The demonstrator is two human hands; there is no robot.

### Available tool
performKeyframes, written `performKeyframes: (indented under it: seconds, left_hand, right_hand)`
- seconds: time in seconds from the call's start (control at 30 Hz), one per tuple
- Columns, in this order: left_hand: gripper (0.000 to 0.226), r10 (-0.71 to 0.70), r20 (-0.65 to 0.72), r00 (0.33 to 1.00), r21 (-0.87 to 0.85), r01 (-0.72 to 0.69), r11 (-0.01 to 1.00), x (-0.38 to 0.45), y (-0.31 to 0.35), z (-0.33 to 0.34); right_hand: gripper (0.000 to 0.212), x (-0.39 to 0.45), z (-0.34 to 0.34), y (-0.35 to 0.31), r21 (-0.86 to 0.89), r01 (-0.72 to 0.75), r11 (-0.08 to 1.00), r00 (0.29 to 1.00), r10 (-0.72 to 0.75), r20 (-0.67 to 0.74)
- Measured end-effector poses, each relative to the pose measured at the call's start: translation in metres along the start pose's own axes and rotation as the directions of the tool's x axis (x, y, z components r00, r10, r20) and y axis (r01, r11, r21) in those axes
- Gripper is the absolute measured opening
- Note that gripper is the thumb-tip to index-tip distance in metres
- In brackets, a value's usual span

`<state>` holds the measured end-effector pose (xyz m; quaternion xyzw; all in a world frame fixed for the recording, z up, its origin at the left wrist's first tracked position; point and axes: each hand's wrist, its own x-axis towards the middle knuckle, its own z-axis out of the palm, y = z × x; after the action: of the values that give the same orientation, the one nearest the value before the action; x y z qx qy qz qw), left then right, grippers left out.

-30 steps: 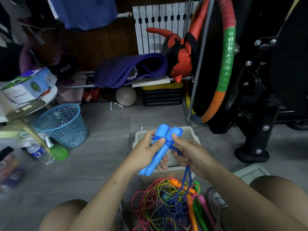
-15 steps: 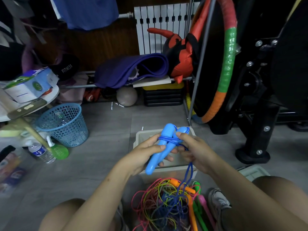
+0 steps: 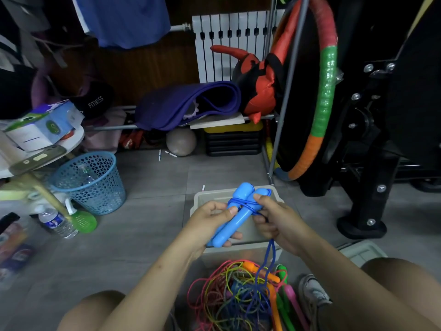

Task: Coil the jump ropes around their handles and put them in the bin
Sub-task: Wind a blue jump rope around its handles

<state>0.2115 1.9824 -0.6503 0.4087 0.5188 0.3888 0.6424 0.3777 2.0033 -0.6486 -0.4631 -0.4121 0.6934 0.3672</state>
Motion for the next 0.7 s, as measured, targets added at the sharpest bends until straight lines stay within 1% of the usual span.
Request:
performKeyframes:
  seconds: [0.13, 0.3, 0.4, 0.47, 0.57, 0.63, 0.7]
  left_hand:
    - [0.028, 0.026, -0.003, 1.0, 0.019, -0.026, 0.999, -0.002, 0.0, -0.001]
    - [0.05, 0.046, 0.119, 0.992, 0.075, -0.055, 0.996, -0.005, 0.004, -0.004]
    - [0.058, 0.051, 0.15, 0.987, 0.092, -0.065, 0.994, -0.003, 0.003, -0.007]
    - [0.05, 0.051, 0.174, 0.983, 0.098, -0.068, 0.993, -0.003, 0.002, -0.01]
    - [0.026, 0.001, 0.157, 0.988, 0.143, -0.024, 0.989, -0.005, 0.001, -0.015]
    - [0.011, -0.043, 0.139, 0.989, 0.205, 0.014, 0.979, -0.006, -0.002, -0.015]
    - [0.008, -0.068, 0.122, 0.99, 0.258, 0.034, 0.966, -0.005, -0.008, -0.012]
  right_hand:
    - [0.037, 0.002, -0.002, 0.002, 0.006, 0.025, 1.0, 1.0, -0.025, 0.005]
    - [0.032, 0.0, -0.005, 0.003, 0.071, 0.059, 0.996, 0.997, -0.062, 0.044]
    - [0.031, 0.0, -0.005, 0.005, 0.083, 0.062, 0.995, 0.994, -0.069, 0.09]
    - [0.031, 0.0, -0.006, 0.005, 0.073, 0.045, 0.996, 0.99, -0.054, 0.13]
    - [0.03, 0.001, -0.007, 0.005, 0.025, 0.015, 1.0, 0.987, -0.018, 0.16]
    - [0.027, 0.002, -0.007, 0.009, -0.05, 0.002, 0.999, 0.99, 0.006, 0.144]
    - [0.025, 0.002, -0.006, 0.015, -0.072, -0.019, 0.997, 0.993, 0.028, 0.114]
